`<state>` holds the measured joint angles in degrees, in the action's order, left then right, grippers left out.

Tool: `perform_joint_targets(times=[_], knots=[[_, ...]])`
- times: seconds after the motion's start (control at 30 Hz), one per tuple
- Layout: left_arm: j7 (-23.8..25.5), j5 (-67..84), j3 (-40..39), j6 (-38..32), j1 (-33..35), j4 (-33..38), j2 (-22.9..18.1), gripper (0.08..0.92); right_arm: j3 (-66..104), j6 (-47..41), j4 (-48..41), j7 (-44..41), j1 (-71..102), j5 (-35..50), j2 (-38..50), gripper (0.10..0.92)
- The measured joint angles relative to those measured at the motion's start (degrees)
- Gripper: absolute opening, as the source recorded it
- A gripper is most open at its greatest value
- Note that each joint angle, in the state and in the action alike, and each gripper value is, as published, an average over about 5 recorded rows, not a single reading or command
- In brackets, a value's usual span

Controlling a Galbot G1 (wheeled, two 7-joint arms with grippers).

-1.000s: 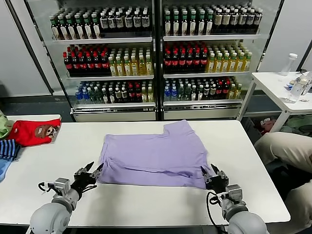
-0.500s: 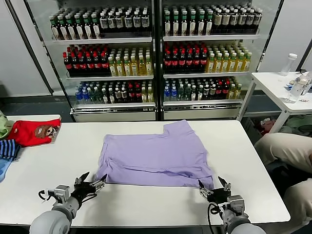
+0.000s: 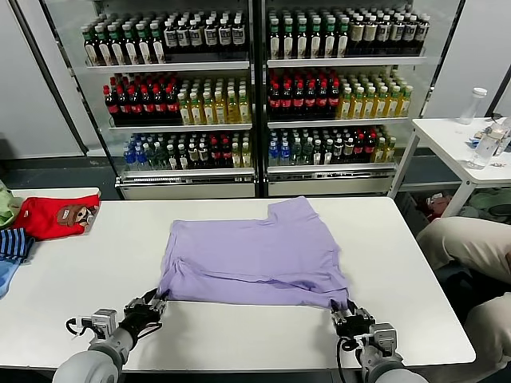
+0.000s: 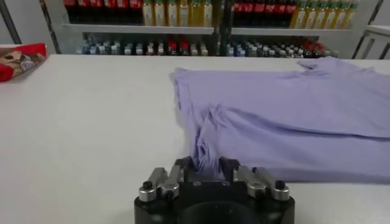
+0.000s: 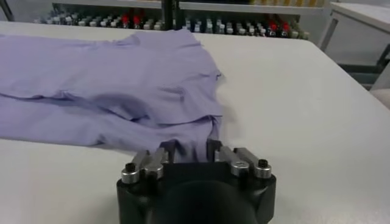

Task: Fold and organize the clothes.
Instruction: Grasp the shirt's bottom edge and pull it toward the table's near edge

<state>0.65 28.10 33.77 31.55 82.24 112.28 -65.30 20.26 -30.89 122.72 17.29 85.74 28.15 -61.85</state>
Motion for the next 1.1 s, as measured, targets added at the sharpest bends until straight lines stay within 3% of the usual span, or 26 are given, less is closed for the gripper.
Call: perform_joint_targets(times=[0.13, 0.27, 0.87, 0.97, 1.1], knots=[[-0.04, 0.63, 0.00, -0.57, 0.52, 0.56, -0.06, 0.177, 0.79, -0.21, 1.18, -0.70, 1.21, 0.42, 0.96, 0.125], [-0.04, 1.32, 0.28, -1.63, 1.57, 1.51, 0.21, 0.103, 2.00, -0.44, 3.32, -1.33, 3.09, 0.55, 2.29, 0.116], [-0.83, 2.21, 3.99, -4.46, 12.66, 10.07, 3.69, 0.097, 8.86, 0.01, 14.17, -3.00, 16.78, -0.13, 3.34, 0.121], [-1.04, 1.88, 4.06, -4.25, 14.08, 10.97, 3.69, 0.101, 9.13, 0.00, 15.39, -3.27, 17.71, -0.62, 3.38, 0.172], [-1.47, 1.10, 4.49, -3.69, 14.92, 12.37, 3.47, 0.176, 10.09, -0.04, 16.56, -3.52, 17.33, -0.49, 4.09, 0.275]])
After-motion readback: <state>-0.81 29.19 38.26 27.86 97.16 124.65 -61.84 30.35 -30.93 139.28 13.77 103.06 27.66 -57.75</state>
